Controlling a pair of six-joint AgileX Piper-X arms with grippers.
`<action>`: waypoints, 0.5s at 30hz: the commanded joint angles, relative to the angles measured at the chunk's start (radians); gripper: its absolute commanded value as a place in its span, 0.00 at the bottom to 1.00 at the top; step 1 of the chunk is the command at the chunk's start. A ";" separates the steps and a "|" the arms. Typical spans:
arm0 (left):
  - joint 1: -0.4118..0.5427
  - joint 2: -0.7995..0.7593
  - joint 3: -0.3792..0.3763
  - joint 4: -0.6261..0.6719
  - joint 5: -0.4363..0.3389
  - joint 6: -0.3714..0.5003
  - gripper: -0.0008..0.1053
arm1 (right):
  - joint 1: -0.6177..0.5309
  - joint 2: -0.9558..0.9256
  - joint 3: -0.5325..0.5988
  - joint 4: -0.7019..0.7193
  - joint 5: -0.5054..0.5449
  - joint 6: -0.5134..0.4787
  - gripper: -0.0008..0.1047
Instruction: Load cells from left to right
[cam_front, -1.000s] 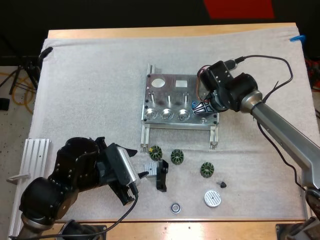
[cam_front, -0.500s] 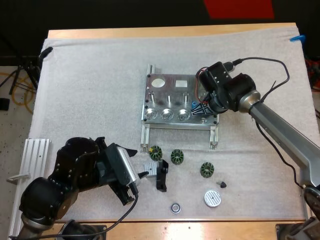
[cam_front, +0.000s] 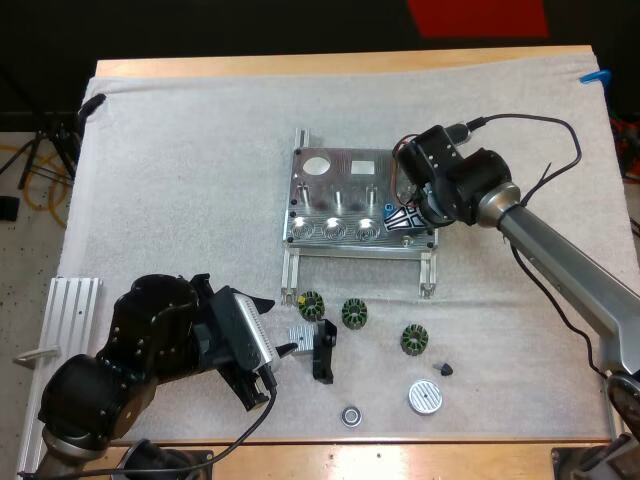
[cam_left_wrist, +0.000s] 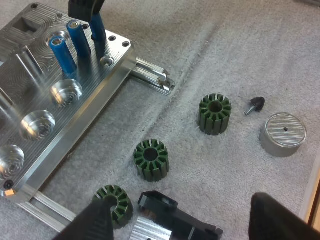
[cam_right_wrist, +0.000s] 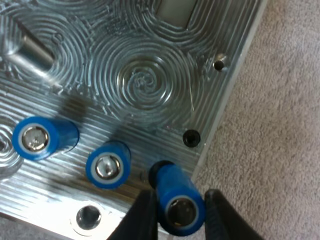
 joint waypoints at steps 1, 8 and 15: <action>-0.005 -0.005 -0.010 0.004 -0.002 -0.014 0.55 | -0.004 -0.002 0.002 -0.009 0.001 0.000 0.20; -0.005 -0.005 -0.010 0.004 -0.002 -0.014 0.55 | -0.004 -0.002 0.002 -0.011 -0.016 0.013 0.20; -0.005 -0.005 -0.010 0.004 -0.002 -0.014 0.55 | -0.004 -0.002 0.002 -0.042 -0.030 0.015 0.20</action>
